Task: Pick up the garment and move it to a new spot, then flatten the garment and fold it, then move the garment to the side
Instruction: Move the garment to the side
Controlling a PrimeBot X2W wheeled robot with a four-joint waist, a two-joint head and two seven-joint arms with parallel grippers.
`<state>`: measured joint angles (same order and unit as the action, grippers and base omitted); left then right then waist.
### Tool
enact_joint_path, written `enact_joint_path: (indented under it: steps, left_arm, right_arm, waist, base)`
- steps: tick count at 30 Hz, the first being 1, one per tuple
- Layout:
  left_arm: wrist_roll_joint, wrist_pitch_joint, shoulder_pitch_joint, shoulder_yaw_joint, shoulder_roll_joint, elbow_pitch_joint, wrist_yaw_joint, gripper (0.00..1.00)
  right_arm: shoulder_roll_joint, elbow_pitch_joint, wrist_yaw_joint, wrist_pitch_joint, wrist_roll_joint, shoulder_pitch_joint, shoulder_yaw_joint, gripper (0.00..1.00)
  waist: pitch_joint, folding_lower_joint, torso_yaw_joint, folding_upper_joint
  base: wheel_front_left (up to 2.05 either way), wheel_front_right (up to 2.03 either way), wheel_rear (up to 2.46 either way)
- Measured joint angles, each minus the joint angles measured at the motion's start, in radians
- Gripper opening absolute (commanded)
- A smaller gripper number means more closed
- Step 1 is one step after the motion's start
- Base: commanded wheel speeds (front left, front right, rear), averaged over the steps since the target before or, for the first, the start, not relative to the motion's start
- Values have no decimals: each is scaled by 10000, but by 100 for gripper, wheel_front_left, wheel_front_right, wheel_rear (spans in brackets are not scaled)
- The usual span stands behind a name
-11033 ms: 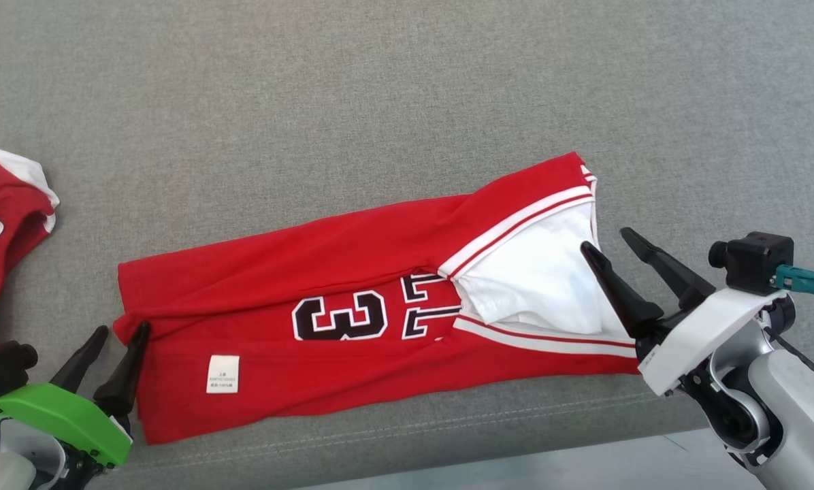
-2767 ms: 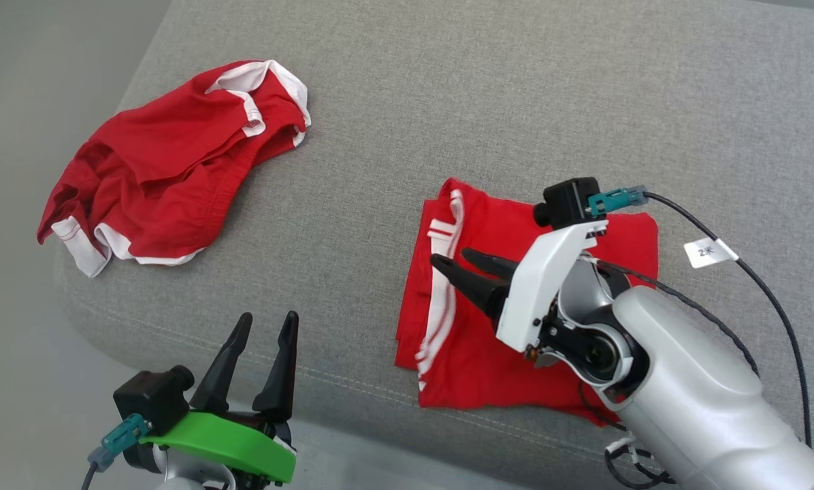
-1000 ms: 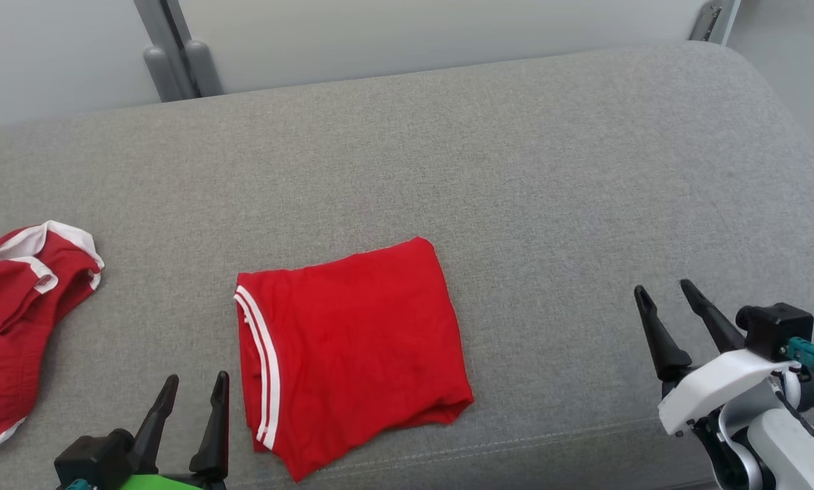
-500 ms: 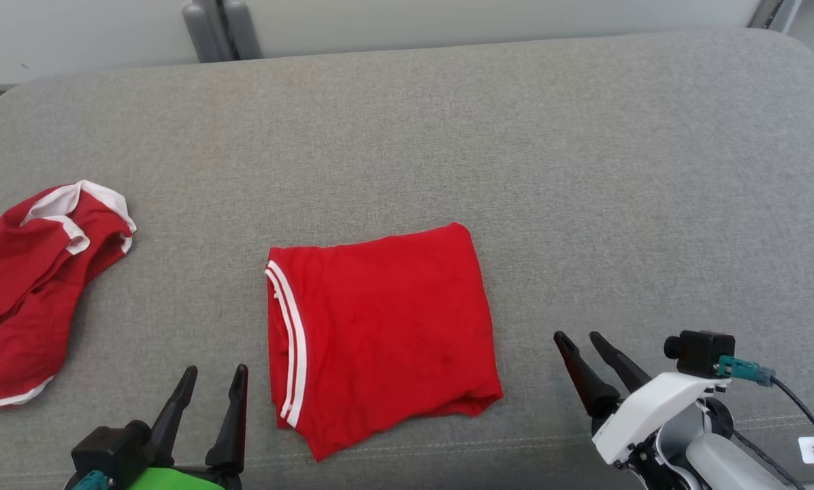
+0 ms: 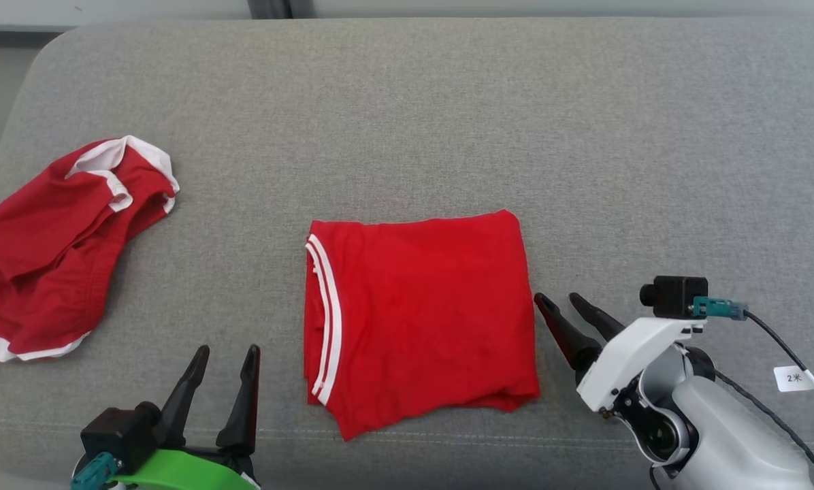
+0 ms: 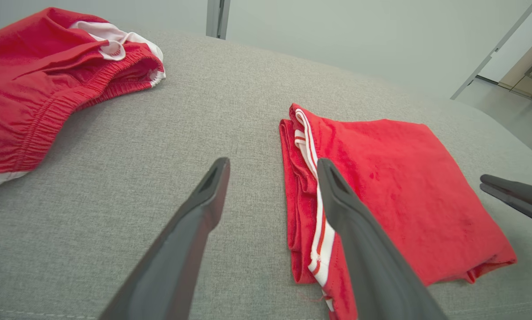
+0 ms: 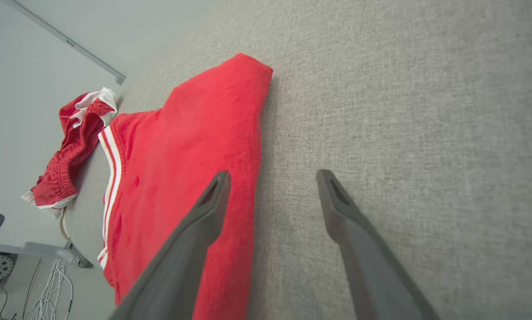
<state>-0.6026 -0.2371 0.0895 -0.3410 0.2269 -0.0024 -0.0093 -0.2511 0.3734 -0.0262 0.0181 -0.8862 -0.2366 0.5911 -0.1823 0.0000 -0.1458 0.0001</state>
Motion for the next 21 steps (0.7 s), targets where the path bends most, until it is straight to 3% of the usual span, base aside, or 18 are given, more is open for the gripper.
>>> enact_joint_path:
  steps: [17,18,19,20,21]
  left_arm:
    - [-2,-12,-151,140,-161,221,-6,100]
    - [-2,-12,-151,148,-161,226,-6,100]
    - [-2,-12,-152,151,-161,234,-6,100]
    - [-2,-12,-154,153,-161,236,-6,100]
    - [-2,-12,-158,150,-161,230,-6,100]
  right_arm:
    - [635,1137,-368,-679,-307,-955,267,100]
    - [644,1187,-370,-679,-311,-993,247,93]
    - [644,1235,-393,-681,-339,-1042,219,49]
    - [642,1279,-435,-681,-389,-1079,171,16]
    - [644,1310,-435,-700,-458,-1092,88,0]
  waist:
    - [-324,0,-534,0]
    - [-331,0,-538,0]
    - [-342,0,-541,0]
    - [-353,0,-544,0]
    - [-372,0,-547,0]
  base:
    - [0,0,0]
    - [0,0,0]
    - [0,0,0]
    - [0,0,0]
    - [0,0,0]
